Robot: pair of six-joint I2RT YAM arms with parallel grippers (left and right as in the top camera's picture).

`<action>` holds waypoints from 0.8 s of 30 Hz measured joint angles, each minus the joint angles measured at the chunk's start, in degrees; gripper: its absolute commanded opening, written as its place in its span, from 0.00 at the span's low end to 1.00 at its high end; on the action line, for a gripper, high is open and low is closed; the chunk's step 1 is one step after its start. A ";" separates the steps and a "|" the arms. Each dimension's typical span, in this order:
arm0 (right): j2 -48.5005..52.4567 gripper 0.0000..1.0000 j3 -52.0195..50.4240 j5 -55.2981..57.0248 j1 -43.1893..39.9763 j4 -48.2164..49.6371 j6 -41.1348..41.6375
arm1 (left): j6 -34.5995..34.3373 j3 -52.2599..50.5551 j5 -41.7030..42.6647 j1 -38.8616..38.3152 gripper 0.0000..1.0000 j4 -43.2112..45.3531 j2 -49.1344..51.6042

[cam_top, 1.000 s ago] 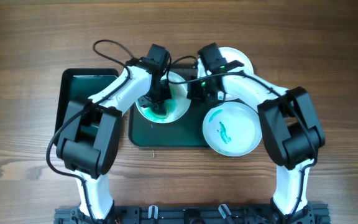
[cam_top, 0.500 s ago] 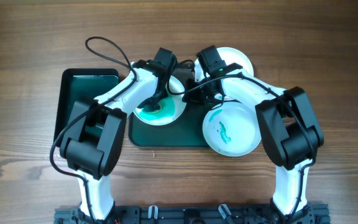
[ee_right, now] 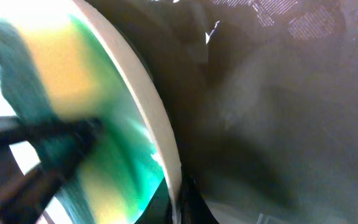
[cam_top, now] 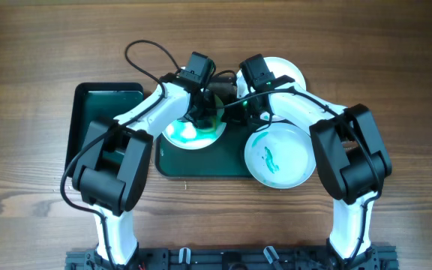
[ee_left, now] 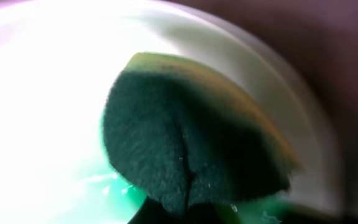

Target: Clean dirty plates on tray and stack at the side

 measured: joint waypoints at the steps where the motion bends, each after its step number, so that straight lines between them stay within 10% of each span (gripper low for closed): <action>1: 0.00 0.04 0.00 -0.02 0.09 -0.04 0.00 | -2.27 0.57 -4.37 0.17 0.04 -2.60 0.00; 6: 0.00 0.04 0.00 -0.09 0.26 -0.07 0.00 | -6.21 4.68 -13.62 4.35 0.04 -14.01 0.50; 14: -0.37 0.04 -0.11 0.70 0.37 -1.53 -0.02 | 3.04 25.31 -4.94 8.00 0.04 -35.36 0.35; 24: -19.91 0.04 -1.07 39.39 14.64 -11.85 -0.02 | 4.17 28.65 -3.72 17.35 0.04 -38.03 -9.68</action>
